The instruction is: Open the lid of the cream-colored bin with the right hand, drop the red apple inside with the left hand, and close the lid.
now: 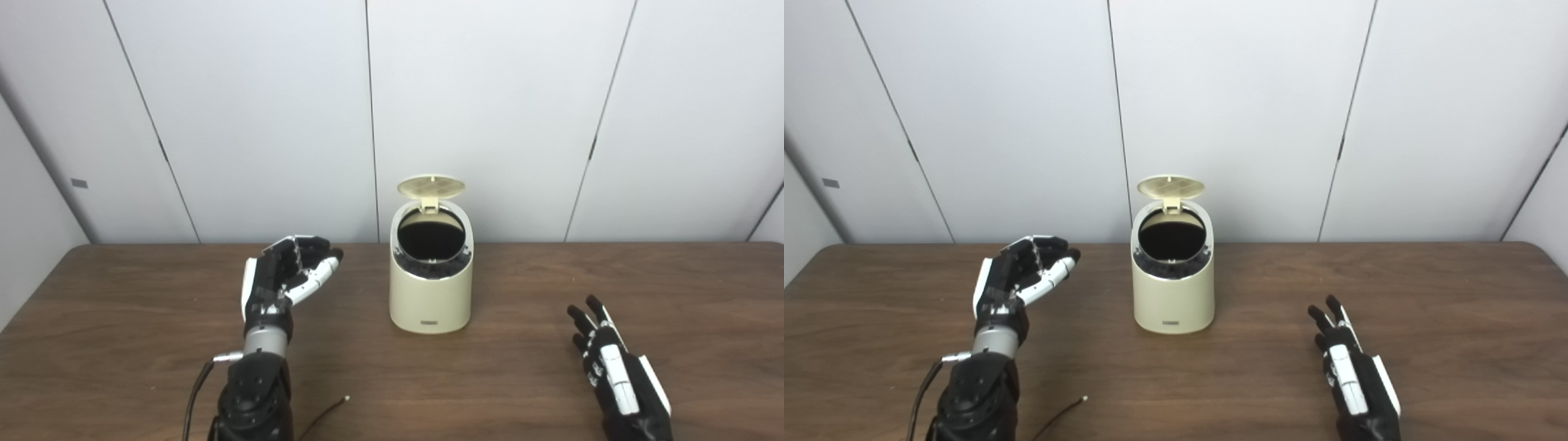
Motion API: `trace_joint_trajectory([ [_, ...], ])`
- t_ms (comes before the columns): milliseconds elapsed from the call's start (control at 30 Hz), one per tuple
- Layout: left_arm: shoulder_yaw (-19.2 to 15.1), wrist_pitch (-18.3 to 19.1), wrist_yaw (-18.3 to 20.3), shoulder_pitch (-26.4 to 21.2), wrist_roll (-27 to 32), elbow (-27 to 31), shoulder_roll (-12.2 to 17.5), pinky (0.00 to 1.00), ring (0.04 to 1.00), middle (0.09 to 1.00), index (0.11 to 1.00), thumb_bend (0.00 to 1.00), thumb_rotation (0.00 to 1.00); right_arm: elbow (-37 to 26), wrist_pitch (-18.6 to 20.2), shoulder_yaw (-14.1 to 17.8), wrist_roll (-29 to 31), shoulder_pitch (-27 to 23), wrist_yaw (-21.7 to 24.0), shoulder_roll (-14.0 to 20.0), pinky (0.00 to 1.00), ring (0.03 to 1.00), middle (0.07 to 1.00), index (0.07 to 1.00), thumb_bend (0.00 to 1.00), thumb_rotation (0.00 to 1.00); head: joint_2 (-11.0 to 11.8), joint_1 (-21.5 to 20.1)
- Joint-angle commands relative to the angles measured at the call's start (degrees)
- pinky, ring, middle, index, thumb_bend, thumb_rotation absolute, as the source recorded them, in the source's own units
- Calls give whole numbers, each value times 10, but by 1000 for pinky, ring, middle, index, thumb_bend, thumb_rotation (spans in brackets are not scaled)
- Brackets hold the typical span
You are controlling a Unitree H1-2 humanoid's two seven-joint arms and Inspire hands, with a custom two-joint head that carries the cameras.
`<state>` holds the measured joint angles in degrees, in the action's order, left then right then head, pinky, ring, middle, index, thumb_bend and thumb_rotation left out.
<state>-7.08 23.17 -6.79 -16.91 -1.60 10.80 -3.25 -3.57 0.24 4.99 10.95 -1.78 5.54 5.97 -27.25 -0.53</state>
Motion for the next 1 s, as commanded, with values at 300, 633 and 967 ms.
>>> trace_joint_trajectory([
  [300, -7, -94, 100, 86, 114, 22, 56, 931, 961, 981, 973, 579, 563, -26, 7, -2, -7, -83, 17, 39, 1000, 1000, 961, 984, 670, 867, -3, 1],
  [633, 21, -137, 111, 149, 93, 29, 78, 1000, 1000, 1000, 1000, 611, 922, -30, 57, -24, -85, -198, 7, 65, 982, 984, 959, 915, 695, 932, -9, -2],
  [967, 6, -162, 100, 180, 90, 9, 69, 1000, 1000, 1000, 1000, 609, 943, -51, 227, -66, -115, -331, 32, 77, 993, 993, 953, 878, 654, 891, -15, -6],
])
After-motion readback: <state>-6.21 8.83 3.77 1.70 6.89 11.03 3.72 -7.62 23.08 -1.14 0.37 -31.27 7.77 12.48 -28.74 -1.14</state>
